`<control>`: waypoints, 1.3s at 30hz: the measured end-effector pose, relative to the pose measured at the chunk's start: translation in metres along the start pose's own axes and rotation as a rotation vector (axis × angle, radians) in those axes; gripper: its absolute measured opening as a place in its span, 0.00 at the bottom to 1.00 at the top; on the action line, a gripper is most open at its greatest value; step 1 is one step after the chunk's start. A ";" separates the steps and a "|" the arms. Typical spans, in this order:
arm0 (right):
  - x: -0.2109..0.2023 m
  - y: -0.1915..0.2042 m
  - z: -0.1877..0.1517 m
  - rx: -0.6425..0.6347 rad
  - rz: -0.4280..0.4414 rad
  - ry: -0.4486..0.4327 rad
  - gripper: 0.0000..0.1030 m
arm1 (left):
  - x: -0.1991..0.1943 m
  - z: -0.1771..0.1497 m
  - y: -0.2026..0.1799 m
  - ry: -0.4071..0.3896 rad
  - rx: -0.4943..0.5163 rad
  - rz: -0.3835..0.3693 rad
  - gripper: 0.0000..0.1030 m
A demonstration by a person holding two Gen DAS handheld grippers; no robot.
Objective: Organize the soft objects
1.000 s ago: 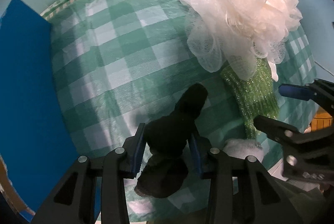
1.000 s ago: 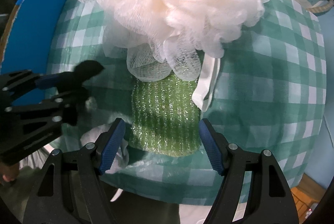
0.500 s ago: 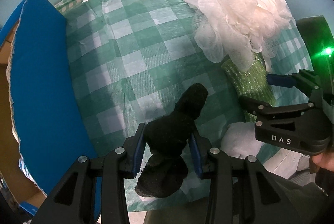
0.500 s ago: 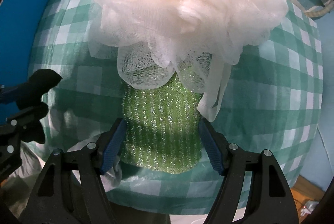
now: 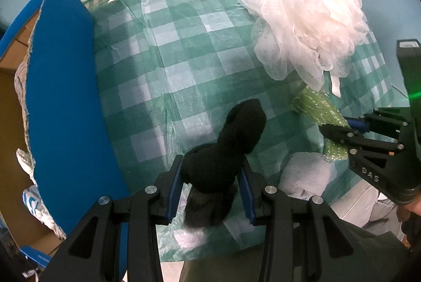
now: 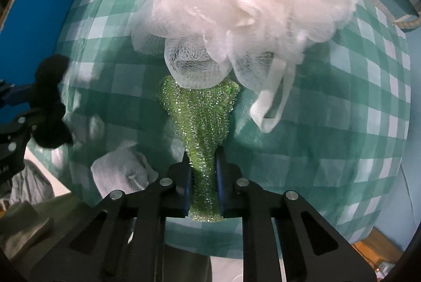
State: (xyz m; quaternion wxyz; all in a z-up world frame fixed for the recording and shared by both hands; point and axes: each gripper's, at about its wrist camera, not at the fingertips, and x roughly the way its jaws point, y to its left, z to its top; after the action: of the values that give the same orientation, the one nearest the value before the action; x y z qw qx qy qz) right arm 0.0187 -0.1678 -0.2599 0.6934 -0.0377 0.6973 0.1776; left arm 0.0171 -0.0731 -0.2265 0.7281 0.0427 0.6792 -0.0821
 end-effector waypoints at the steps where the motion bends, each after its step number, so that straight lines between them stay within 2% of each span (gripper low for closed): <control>1: -0.002 -0.001 -0.002 0.002 0.011 -0.005 0.13 | -0.001 0.000 0.000 -0.002 -0.001 -0.002 0.39; 10: -0.026 -0.017 -0.016 -0.018 0.059 -0.030 0.13 | -0.015 0.001 -0.004 -0.041 0.012 0.008 0.39; 12: -0.032 -0.022 -0.020 -0.018 0.064 -0.032 0.13 | -0.017 -0.002 -0.007 -0.040 0.011 0.006 0.39; 13: -0.040 -0.024 -0.007 -0.019 0.067 -0.031 0.13 | -0.017 -0.004 -0.006 -0.038 0.005 0.003 0.39; 15: -0.043 -0.028 -0.008 -0.022 0.072 -0.033 0.13 | -0.016 -0.004 -0.004 -0.035 -0.008 -0.007 0.39; 19: -0.054 -0.043 -0.027 -0.016 0.084 -0.038 0.13 | -0.011 -0.003 -0.002 -0.013 -0.034 -0.025 0.40; 23: -0.060 -0.051 -0.036 -0.003 0.100 -0.042 0.13 | -0.010 -0.003 0.004 -0.016 -0.093 -0.036 0.73; 26: -0.064 -0.055 -0.041 0.003 0.111 -0.057 0.13 | -0.013 -0.001 0.011 -0.043 -0.158 -0.042 0.77; 31: -0.079 -0.060 -0.044 0.014 0.113 -0.093 0.13 | -0.004 0.010 0.020 -0.010 -0.224 -0.023 0.78; 39: -0.101 -0.068 -0.030 0.031 0.118 -0.159 0.13 | 0.005 0.028 0.031 0.005 -0.277 0.001 0.78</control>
State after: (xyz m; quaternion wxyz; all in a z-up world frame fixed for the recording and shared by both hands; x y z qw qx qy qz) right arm 0.0140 -0.2598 -0.1745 0.7353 0.0284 0.6439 0.2096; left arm 0.0509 -0.0477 -0.2309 0.7256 -0.0578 0.6856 0.0129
